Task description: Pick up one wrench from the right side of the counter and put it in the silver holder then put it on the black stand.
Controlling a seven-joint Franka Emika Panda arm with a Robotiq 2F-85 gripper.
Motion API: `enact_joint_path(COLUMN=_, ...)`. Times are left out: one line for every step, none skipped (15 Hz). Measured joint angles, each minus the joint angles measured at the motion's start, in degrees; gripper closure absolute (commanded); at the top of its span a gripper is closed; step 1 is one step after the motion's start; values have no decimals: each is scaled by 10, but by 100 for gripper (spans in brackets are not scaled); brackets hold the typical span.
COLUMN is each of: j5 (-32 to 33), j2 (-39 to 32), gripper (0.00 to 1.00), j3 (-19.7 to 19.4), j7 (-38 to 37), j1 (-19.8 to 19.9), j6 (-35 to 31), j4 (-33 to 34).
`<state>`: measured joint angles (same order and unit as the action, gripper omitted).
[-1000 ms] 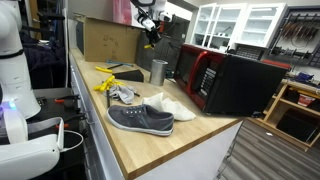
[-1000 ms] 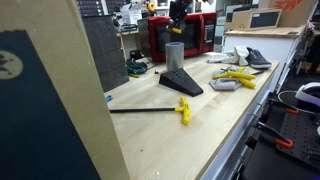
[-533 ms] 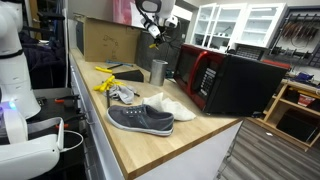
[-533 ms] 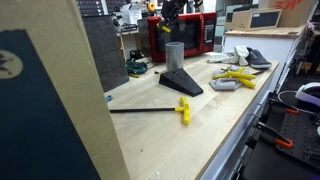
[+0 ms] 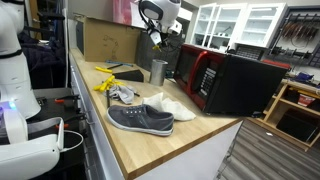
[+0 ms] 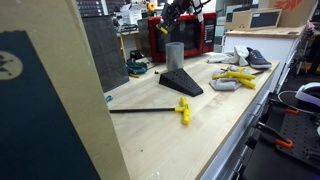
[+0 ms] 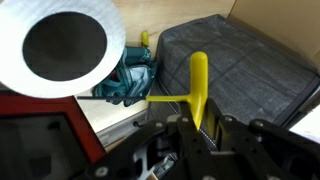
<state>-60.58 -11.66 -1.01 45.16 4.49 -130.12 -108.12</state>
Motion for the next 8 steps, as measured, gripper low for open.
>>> enact_joint_path(j5=-17, j2=-1, gripper=95, j3=0, j7=4, j1=2, j6=1, j4=0)
enact_joint_path(j5=-33, j2=-2, gripper=95, j3=0, j7=5, j1=4, j6=1, j4=-1)
enact_joint_path(j5=-48, j2=-2, gripper=95, j3=0, j7=6, j1=5, j6=2, j4=-2)
enact_joint_path(j5=-61, j2=-2, gripper=95, j3=0, j7=6, j1=6, j6=2, j4=-3)
enact_joint_path(j5=-71, j2=-2, gripper=95, j3=0, j7=6, j1=6, j6=3, j4=-4)
enact_joint_path(j5=-78, j2=-2, gripper=95, j3=0, j7=5, j1=6, j6=6, j4=-6)
enact_joint_path(j5=-83, j2=-2, gripper=95, j3=-1, j7=4, j1=6, j6=9, j4=-8)
enact_joint_path(j5=-85, j2=-1, gripper=95, j3=-1, j7=3, j1=6, j6=12, j4=-11)
